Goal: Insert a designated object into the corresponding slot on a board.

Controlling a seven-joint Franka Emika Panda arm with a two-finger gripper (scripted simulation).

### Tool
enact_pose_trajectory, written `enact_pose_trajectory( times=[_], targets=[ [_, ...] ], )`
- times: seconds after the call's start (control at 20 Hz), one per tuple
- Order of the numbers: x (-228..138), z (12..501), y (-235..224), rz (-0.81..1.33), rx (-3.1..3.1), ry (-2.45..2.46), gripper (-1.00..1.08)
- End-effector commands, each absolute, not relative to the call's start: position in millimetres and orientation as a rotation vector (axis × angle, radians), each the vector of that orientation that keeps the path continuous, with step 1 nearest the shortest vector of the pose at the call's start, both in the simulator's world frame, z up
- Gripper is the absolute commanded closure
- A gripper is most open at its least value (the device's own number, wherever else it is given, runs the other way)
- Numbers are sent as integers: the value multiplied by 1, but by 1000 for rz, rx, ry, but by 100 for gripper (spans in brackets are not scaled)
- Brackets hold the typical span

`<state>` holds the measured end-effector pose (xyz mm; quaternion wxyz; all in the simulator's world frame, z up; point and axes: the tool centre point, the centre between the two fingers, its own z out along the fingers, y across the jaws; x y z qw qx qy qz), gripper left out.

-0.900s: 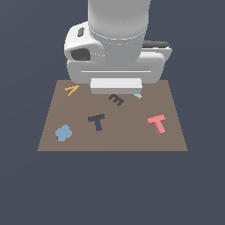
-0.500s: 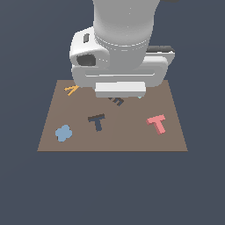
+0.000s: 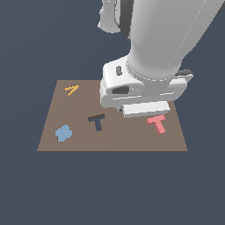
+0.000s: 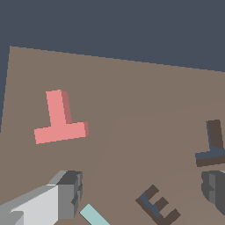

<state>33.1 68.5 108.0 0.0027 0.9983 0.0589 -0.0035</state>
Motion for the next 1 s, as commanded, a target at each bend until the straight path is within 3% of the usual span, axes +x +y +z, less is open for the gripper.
enact_pose_trajectory(
  times=[0.0, 0.45, 0.95],
  targets=[
    [41, 94, 90, -9, 3129, 241, -92],
    [60, 58, 145, -2, 3118, 383, -92],
    [64, 50, 158, -1, 3114, 418, -92]
  ],
)
